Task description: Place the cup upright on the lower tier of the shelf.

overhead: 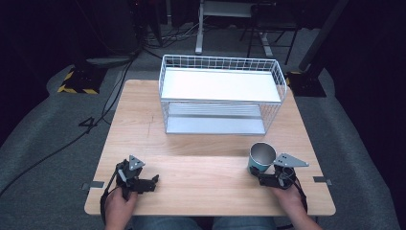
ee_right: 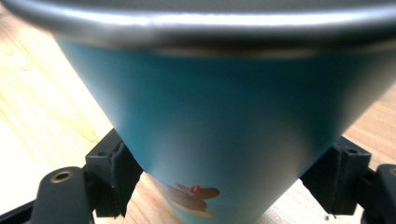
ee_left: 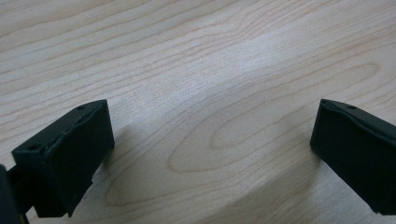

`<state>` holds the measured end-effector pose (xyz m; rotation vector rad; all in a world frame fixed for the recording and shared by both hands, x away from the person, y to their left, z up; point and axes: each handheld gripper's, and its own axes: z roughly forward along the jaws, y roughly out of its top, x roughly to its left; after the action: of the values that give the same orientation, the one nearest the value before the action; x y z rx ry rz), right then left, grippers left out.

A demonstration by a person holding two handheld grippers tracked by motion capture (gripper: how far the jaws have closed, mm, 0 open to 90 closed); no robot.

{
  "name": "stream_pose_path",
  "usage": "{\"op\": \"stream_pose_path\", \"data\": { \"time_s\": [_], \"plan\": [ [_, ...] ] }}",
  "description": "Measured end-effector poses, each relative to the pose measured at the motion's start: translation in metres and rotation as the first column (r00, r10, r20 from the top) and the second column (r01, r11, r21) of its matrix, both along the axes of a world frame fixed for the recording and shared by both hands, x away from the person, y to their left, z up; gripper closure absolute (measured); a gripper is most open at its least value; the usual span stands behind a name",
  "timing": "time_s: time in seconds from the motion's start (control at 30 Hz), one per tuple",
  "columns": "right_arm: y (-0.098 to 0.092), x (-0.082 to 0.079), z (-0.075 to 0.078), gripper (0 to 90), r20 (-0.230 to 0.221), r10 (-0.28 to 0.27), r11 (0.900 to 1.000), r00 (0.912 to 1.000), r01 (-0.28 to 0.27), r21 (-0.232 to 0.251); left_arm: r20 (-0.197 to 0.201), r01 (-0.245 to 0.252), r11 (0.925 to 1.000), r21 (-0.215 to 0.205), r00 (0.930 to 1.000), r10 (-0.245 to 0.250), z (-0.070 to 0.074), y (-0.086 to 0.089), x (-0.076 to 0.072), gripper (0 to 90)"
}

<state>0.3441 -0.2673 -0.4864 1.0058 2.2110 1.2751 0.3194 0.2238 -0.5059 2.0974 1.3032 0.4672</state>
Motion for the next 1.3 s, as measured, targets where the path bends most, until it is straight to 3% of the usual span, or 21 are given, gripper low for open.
{"op": "stream_pose_path", "data": {
  "time_s": [0.23, 0.6, 1.07, 1.3],
  "plan": [
    [0.007, 0.005, 0.009, 22.2, -0.013, 0.023, 1.000, 0.9996, -0.023, -0.005, 0.001, -0.003, 1.0000, -0.002, 1.0000, 0.003, 0.000, -0.001, 0.001, 0.0],
    [0.025, 0.040, 0.029, 22.2, -0.034, -0.002, 0.999, 0.9994, 0.004, 0.048, 0.001, 0.006, 1.0000, -0.002, 1.0000, -0.006, 0.000, 0.000, 0.003, 0.0],
    [0.062, 0.081, 0.043, 22.2, -0.013, -0.026, 0.999, 0.9996, 0.026, 0.034, -0.002, 0.010, 0.9999, -0.002, 0.9999, -0.010, 0.000, 0.000, 0.006, 0.0],
    [0.075, 0.093, 0.044, 22.2, -0.011, -0.039, 0.999, 0.9992, 0.039, 0.027, 0.001, 0.011, 0.9999, 0.001, 0.9999, -0.011, 0.000, 0.000, 0.007, 0.0]
  ]
}}
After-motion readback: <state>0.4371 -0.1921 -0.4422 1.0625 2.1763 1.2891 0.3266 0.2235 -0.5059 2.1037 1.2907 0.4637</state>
